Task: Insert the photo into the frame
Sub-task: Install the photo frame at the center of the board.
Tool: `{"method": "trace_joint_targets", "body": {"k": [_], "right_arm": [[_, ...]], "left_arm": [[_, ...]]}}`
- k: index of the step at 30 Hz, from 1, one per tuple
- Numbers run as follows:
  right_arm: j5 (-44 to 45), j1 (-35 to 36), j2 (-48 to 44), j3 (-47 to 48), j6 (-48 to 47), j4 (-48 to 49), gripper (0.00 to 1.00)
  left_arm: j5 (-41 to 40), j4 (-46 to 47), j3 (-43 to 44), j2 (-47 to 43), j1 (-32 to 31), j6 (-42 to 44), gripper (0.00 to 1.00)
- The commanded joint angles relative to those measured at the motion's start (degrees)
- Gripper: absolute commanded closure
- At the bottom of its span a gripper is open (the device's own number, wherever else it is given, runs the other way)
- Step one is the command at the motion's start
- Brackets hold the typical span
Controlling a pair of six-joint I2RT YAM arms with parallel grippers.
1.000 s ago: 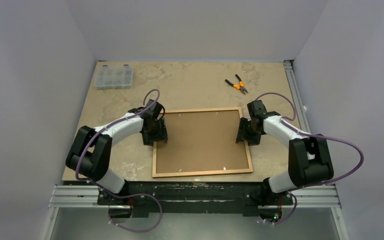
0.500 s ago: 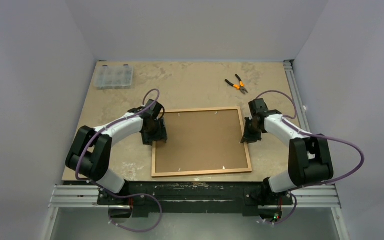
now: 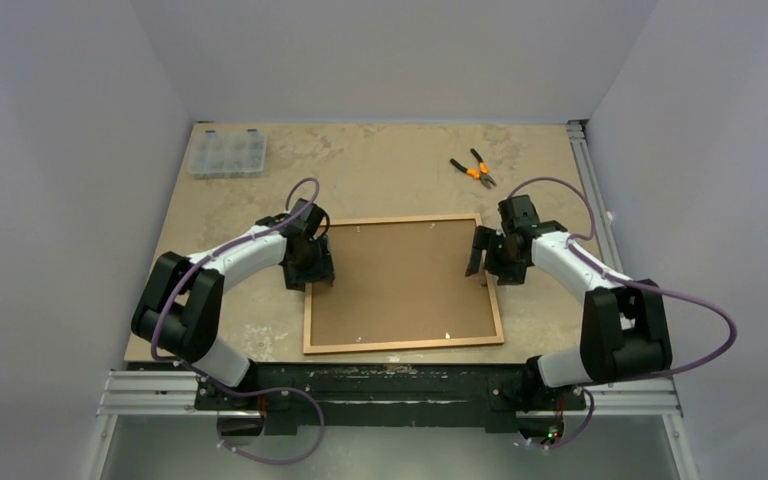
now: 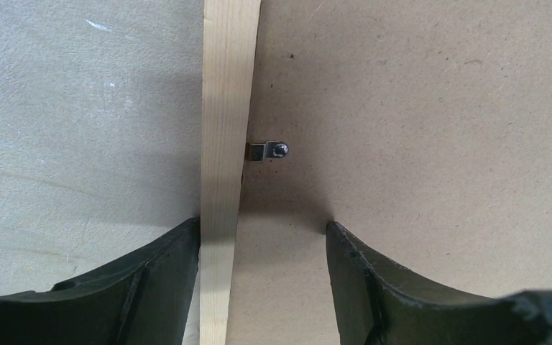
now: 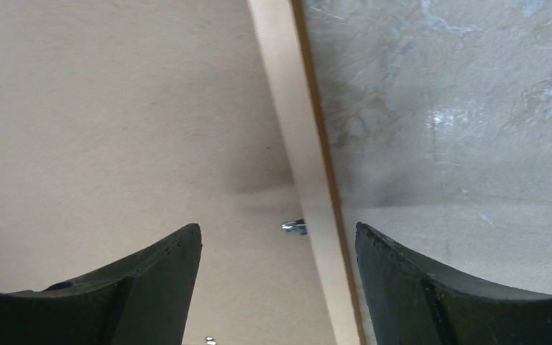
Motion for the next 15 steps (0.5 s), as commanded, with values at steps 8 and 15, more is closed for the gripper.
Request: {"method": "trace_joint_targets", "body": {"k": [8, 15], "right_arm": [[-5.09, 0.31, -2.63, 1.14, 0.96, 1.31, 0.21], [-7.51, 0.37, -3.69, -1.5, 2.1, 2.06, 0.21]], "left_arm": [[3.71, 3.11, 1.18, -2.81, -0.38, 1.88, 0.38], [-10.97, -7.91, 4.57, -6.88, -0.86, 2.85, 0.3]]}}
